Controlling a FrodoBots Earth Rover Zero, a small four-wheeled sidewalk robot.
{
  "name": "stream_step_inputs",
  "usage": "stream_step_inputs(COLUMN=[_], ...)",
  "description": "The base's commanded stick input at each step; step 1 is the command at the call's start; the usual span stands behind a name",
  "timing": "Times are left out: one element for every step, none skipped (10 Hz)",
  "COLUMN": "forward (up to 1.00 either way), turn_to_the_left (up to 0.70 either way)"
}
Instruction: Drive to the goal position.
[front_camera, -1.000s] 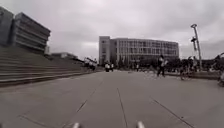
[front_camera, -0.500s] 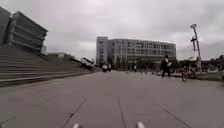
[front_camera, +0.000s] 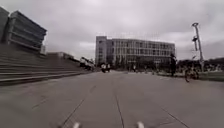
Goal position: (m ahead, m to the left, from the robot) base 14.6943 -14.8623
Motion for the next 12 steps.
stream_step_inputs(forward=[0.70, 0.70, 0.70, 0.70, 0.70, 0.70, 0.70, 0.70, 0.70, 0.70, 0.70, 0.70], turn_to_the_left=[0.00, 0.00, 0.00, 0.00, 0.00, 0.00, 0.00, 0.00, 0.00, 0.00, 0.00, 0.00])
